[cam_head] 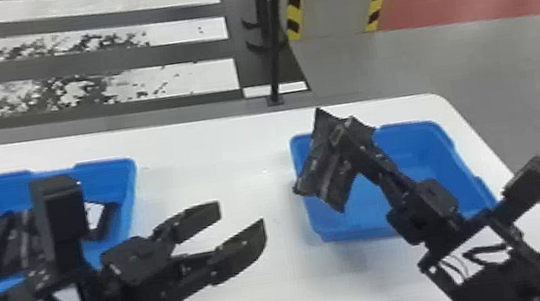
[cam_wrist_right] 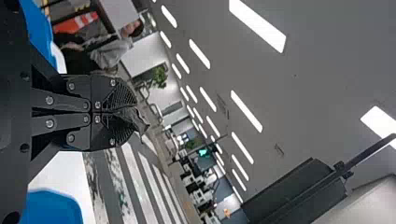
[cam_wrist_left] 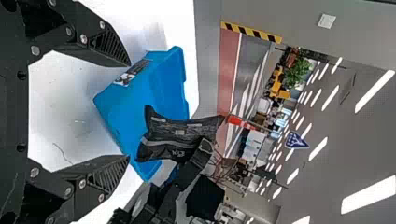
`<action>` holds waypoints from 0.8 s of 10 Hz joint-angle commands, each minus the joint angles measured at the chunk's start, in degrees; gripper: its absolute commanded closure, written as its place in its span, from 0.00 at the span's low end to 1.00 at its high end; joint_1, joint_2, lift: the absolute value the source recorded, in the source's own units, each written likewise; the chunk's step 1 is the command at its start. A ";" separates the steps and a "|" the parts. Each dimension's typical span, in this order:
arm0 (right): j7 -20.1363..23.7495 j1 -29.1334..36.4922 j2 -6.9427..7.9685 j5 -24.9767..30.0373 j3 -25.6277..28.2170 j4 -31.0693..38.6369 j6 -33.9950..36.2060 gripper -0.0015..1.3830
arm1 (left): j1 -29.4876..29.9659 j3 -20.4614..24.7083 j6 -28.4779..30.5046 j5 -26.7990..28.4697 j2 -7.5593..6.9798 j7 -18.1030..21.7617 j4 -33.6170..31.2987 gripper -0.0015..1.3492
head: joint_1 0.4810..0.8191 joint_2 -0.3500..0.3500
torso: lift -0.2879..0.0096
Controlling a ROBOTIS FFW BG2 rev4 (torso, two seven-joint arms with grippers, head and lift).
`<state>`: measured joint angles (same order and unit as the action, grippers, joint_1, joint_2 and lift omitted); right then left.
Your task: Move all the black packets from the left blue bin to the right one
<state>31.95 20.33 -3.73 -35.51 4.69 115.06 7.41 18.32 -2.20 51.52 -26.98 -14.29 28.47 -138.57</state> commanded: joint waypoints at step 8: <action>-6.37 -11.90 -2.78 15.74 10.27 -17.11 1.73 0.15 | 3.47 8.94 0.37 0.59 0.32 0.01 -2.13 0.13 | 0.63 0.15 | 0.35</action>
<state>25.56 7.01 -7.04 -20.44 14.73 95.81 9.14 21.96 5.86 51.89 -26.90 -14.12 28.48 -140.68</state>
